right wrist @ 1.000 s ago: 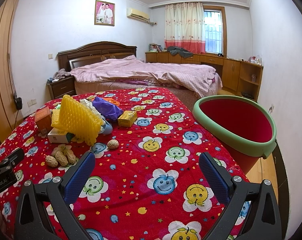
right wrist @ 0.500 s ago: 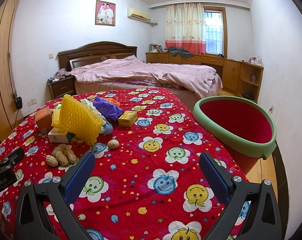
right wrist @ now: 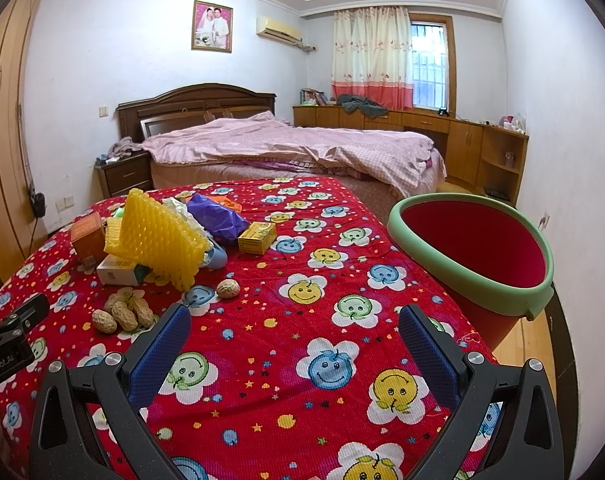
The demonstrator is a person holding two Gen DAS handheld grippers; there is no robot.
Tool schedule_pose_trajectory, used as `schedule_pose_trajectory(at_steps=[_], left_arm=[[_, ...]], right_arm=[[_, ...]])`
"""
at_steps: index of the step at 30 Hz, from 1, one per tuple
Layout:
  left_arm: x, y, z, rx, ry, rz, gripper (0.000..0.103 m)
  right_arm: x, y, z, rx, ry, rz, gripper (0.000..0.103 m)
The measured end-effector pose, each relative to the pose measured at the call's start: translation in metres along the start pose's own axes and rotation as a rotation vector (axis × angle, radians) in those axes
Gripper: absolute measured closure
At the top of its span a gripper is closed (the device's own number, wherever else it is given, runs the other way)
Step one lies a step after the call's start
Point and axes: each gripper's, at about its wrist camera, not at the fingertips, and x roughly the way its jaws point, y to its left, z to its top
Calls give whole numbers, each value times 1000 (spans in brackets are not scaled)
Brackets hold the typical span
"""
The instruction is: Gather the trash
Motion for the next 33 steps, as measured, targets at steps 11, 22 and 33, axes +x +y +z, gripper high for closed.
schedule_pose_trajectory(at_steps=[11, 22, 33], left_arm=[[0, 0, 0, 0, 0, -1, 6], [9, -2, 13, -6, 70, -50, 6], [33, -3, 56, 88, 61, -86, 6]], right_arm=[[-2, 2, 1, 3, 4, 4, 0], [12, 0, 8, -8, 84, 63, 0], [20, 2, 40, 50, 118, 175, 0]])
